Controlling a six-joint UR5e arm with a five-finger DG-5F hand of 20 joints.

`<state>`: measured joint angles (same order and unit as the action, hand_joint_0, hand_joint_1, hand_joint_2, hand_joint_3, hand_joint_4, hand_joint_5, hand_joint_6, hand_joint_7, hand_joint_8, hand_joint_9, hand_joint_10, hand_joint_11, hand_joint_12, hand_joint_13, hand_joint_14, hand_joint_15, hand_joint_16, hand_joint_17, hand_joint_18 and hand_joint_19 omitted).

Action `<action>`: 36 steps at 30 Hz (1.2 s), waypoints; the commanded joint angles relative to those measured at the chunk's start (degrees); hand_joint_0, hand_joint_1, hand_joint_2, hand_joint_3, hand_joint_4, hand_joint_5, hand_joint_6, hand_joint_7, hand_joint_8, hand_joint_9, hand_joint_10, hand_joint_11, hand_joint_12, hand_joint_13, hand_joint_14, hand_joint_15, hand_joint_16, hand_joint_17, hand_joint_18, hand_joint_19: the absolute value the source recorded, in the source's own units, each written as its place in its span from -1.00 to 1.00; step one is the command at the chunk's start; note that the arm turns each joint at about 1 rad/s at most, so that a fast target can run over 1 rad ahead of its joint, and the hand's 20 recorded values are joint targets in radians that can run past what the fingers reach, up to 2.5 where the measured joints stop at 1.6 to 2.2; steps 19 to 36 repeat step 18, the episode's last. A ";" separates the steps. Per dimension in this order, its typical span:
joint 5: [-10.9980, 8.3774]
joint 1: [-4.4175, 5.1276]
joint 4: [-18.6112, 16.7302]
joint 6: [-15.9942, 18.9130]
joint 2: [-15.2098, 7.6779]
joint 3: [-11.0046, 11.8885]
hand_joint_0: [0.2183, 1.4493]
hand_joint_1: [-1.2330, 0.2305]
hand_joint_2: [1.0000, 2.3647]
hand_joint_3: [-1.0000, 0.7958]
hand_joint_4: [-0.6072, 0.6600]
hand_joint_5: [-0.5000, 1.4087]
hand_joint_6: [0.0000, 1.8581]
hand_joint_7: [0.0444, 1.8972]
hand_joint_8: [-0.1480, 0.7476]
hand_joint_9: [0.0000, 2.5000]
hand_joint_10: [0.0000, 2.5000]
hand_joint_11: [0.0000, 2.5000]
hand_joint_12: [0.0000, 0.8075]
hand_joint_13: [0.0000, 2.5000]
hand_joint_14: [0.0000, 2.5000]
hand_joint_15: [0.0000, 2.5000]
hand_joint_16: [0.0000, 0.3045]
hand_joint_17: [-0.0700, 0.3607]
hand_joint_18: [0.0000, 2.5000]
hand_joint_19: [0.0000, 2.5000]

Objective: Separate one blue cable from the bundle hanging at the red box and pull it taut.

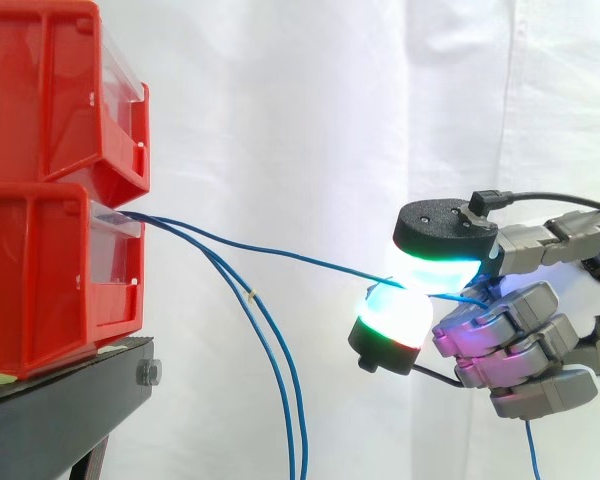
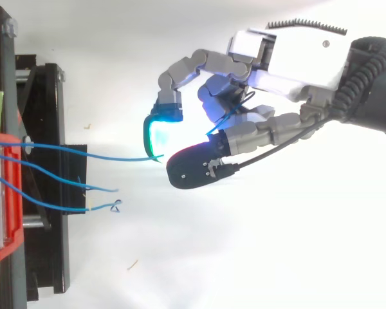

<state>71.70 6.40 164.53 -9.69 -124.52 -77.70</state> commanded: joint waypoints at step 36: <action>0.01 0.02 0.00 -0.06 0.07 0.00 -0.25 -0.37 -1.00 0.07 -0.32 -0.62 -0.01 0.27 0.18 -0.39 1.00 -0.11 -0.02 -0.26 1.00 0.00 -0.65 -0.12 0.13 0.19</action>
